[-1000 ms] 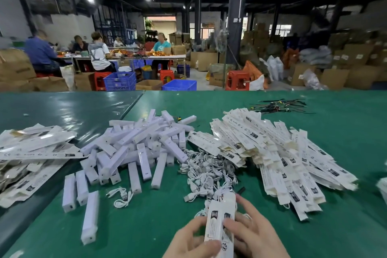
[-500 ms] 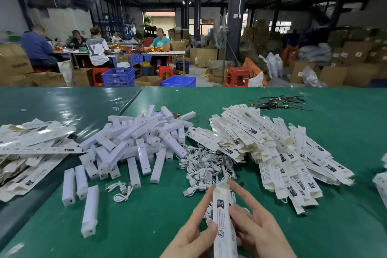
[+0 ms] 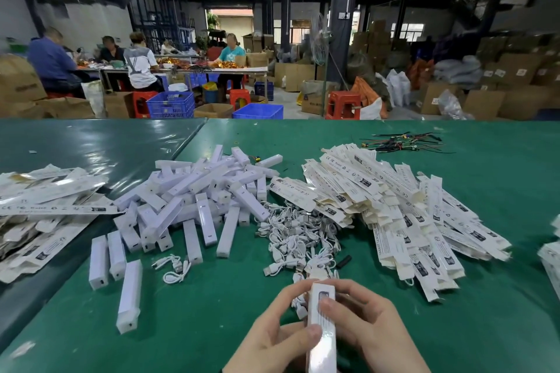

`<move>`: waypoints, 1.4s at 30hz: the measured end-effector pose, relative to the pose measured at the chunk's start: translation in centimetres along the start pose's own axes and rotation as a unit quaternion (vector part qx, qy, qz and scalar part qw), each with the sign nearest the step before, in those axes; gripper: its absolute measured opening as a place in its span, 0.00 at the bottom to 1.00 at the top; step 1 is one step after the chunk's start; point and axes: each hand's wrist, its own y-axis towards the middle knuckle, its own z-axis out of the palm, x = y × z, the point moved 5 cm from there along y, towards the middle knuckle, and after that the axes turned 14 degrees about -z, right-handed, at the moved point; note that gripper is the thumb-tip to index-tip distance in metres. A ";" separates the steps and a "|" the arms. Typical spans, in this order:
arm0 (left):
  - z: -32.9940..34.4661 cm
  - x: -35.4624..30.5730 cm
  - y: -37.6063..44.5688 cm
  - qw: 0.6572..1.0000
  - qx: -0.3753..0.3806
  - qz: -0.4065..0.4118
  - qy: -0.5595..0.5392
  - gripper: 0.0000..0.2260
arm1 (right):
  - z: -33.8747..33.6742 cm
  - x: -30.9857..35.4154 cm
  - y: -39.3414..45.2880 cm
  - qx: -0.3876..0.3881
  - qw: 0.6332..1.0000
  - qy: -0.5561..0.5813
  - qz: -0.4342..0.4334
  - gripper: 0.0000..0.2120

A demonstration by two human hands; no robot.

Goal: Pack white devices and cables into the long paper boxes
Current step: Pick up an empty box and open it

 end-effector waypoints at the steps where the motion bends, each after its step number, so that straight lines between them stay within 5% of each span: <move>1: 0.0 0.1 0.0 1.000 -0.003 -0.005 -0.004 0.27 | 0.1 -0.1 0.0 0.002 1.000 -0.008 0.004 0.15; 6: -0.3 0.3 0.1 1.000 -0.026 -0.012 0.007 0.25 | -0.7 -0.8 0.2 -0.019 0.999 -0.021 0.013 0.23; 11: -0.4 0.4 -0.1 0.999 -0.032 -0.040 0.006 0.29 | -0.5 -1.1 0.2 -0.014 1.000 -0.016 0.013 0.21; 18: 0.0 0.7 -0.5 0.996 -0.008 -0.089 -0.009 0.15 | -0.1 -1.5 -0.3 -0.037 0.996 0.054 0.064 0.31; 23: 0.2 0.8 -0.7 0.997 -0.002 -0.079 -0.005 0.12 | 0.0 -1.4 -0.5 -0.020 0.993 0.081 0.087 0.19; 42: 0.4 0.2 -0.7 0.999 -0.027 -0.011 -0.020 0.17 | -1.1 -2.3 -0.3 -0.082 0.983 0.094 0.133 0.09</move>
